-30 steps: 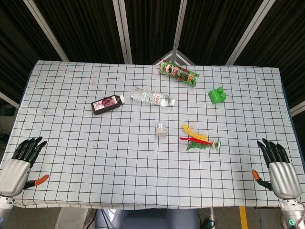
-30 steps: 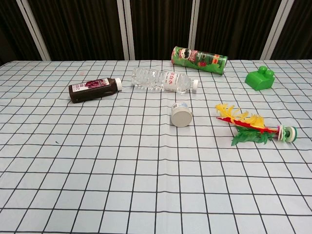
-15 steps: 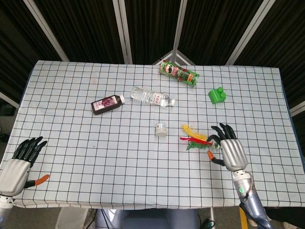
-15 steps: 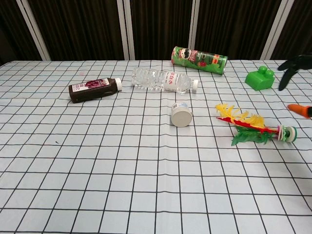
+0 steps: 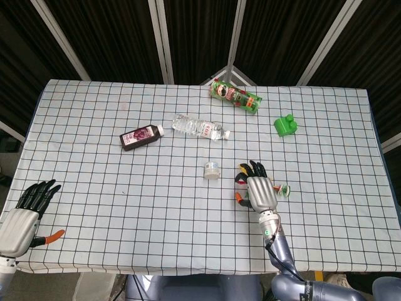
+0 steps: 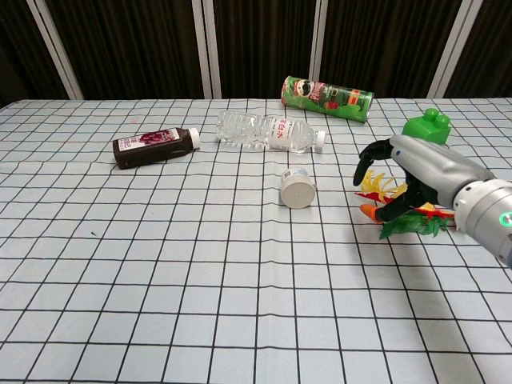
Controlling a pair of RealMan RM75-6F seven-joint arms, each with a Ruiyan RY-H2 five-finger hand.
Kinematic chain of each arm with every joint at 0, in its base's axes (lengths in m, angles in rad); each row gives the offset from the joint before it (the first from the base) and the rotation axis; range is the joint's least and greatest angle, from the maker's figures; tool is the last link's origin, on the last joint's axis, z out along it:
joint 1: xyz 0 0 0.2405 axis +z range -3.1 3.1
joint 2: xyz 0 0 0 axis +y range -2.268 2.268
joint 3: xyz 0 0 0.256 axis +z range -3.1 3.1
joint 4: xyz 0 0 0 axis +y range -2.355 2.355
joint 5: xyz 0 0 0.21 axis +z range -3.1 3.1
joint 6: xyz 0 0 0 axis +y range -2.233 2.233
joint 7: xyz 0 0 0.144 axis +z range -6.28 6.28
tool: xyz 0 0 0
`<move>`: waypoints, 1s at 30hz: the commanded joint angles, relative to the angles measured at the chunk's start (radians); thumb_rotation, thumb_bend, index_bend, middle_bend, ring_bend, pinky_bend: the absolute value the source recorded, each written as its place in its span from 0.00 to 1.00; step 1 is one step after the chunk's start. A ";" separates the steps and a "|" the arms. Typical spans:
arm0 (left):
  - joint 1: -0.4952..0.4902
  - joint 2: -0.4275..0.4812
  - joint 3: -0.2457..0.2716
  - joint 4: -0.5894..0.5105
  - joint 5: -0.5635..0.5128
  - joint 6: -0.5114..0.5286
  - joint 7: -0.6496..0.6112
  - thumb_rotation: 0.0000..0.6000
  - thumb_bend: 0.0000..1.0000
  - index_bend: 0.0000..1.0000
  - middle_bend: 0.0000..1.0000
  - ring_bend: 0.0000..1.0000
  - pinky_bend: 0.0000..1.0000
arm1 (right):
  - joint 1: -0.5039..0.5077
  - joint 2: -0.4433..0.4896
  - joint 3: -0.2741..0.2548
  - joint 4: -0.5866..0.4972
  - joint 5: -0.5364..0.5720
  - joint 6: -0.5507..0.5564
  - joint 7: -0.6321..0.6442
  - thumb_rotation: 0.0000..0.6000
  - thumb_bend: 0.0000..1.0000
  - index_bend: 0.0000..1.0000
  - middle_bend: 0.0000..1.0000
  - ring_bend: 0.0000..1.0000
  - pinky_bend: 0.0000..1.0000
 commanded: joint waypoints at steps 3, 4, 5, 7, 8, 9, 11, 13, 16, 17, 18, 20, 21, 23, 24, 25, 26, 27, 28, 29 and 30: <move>-0.002 0.003 0.001 -0.003 -0.002 -0.006 -0.006 1.00 0.00 0.00 0.00 0.00 0.00 | 0.026 -0.047 0.016 0.075 0.024 -0.006 0.016 1.00 0.39 0.44 0.18 0.00 0.00; -0.003 0.003 0.001 -0.003 -0.002 -0.007 -0.007 1.00 0.00 0.00 0.00 0.00 0.00 | 0.029 -0.051 0.016 0.085 0.024 -0.007 0.017 1.00 0.39 0.45 0.19 0.00 0.00; -0.003 0.004 0.001 -0.004 -0.003 -0.009 -0.009 1.00 0.00 0.00 0.00 0.00 0.00 | 0.032 -0.054 0.017 0.094 0.026 -0.009 0.018 1.00 0.39 0.45 0.19 0.00 0.00; -0.004 0.005 0.001 -0.005 -0.003 -0.008 -0.011 1.00 0.00 0.00 0.00 0.00 0.00 | 0.036 -0.060 0.020 0.112 0.030 -0.009 0.022 1.00 0.39 0.47 0.20 0.00 0.00; -0.004 0.005 0.001 -0.005 -0.003 -0.008 -0.012 1.00 0.00 0.00 0.00 0.00 0.00 | 0.037 -0.062 0.021 0.117 0.032 -0.010 0.026 1.00 0.40 0.48 0.20 0.00 0.00; -0.004 0.005 0.000 -0.005 -0.003 -0.008 -0.013 1.00 0.00 0.00 0.00 0.00 0.00 | 0.037 -0.064 0.021 0.122 0.035 -0.010 0.030 1.00 0.41 0.49 0.21 0.00 0.00; -0.004 0.005 0.001 -0.005 -0.004 -0.009 -0.013 1.00 0.00 0.00 0.00 0.00 0.00 | 0.034 -0.064 0.017 0.126 0.035 -0.006 0.033 1.00 0.46 0.52 0.22 0.00 0.00; -0.004 0.006 0.002 -0.006 -0.005 -0.012 -0.014 1.00 0.00 0.00 0.00 0.00 0.00 | 0.030 -0.062 0.009 0.129 0.030 -0.003 0.040 1.00 0.50 0.54 0.22 0.00 0.00; -0.005 0.006 0.002 -0.008 -0.005 -0.013 -0.010 1.00 0.00 0.00 0.00 0.00 0.00 | 0.024 -0.061 0.004 0.124 0.031 0.001 0.051 1.00 0.55 0.57 0.23 0.00 0.00; -0.004 0.006 0.003 -0.008 -0.005 -0.013 -0.008 1.00 0.00 0.00 0.00 0.00 0.00 | 0.022 -0.060 0.002 0.119 0.031 0.002 0.055 1.00 0.56 0.58 0.23 0.00 0.00; -0.004 0.005 0.003 -0.008 -0.004 -0.012 -0.006 1.00 0.00 0.00 0.00 0.00 0.00 | 0.019 -0.058 -0.002 0.113 0.030 0.004 0.058 1.00 0.56 0.59 0.23 0.00 0.00; -0.003 0.003 0.004 -0.008 -0.004 -0.013 0.001 1.00 0.00 0.00 0.00 0.00 0.00 | 0.015 -0.052 -0.009 0.098 0.024 0.007 0.061 1.00 0.56 0.60 0.23 0.00 0.00; -0.003 0.002 0.004 -0.008 -0.005 -0.014 0.004 1.00 0.00 0.00 0.00 0.00 0.00 | 0.012 -0.047 -0.014 0.086 0.018 0.011 0.064 1.00 0.56 0.60 0.23 0.00 0.00; -0.003 0.001 0.003 -0.009 -0.005 -0.014 0.010 1.00 0.00 0.00 0.00 0.00 0.00 | 0.009 -0.038 -0.018 0.063 0.006 0.018 0.067 1.00 0.56 0.60 0.24 0.00 0.00; -0.002 0.000 0.003 -0.008 -0.005 -0.013 0.012 1.00 0.00 0.00 0.00 0.00 0.00 | 0.007 -0.030 -0.021 0.048 -0.002 0.023 0.067 1.00 0.56 0.60 0.24 0.00 0.00; -0.002 -0.001 0.003 -0.008 -0.006 -0.013 0.013 1.00 0.00 0.00 0.00 0.00 0.00 | 0.005 -0.013 -0.025 0.021 -0.019 0.033 0.064 1.00 0.56 0.60 0.24 0.00 0.00; -0.002 -0.001 0.002 -0.007 -0.006 -0.012 0.014 1.00 0.00 0.00 0.00 0.00 0.00 | 0.003 0.001 -0.025 -0.001 -0.032 0.042 0.061 1.00 0.56 0.60 0.23 0.00 0.00; -0.002 -0.001 0.002 -0.007 -0.007 -0.013 0.015 1.00 0.00 0.00 0.00 0.00 0.00 | 0.001 0.017 -0.025 -0.025 -0.044 0.051 0.058 1.00 0.56 0.59 0.23 0.00 0.00; -0.001 -0.001 0.002 -0.007 -0.009 -0.013 0.015 1.00 0.00 0.00 0.00 0.00 0.00 | -0.001 0.035 -0.023 -0.052 -0.058 0.061 0.055 1.00 0.56 0.59 0.23 0.00 0.00; -0.001 -0.001 0.002 -0.007 -0.010 -0.014 0.015 1.00 0.00 0.00 0.00 0.00 0.00 | -0.005 0.064 -0.019 -0.095 -0.074 0.075 0.049 1.00 0.56 0.59 0.23 0.00 0.00; -0.001 -0.001 0.002 -0.007 -0.010 -0.015 0.016 1.00 0.00 0.00 0.00 0.00 0.00 | -0.008 0.086 -0.014 -0.125 -0.083 0.084 0.046 1.00 0.56 0.60 0.23 0.00 0.00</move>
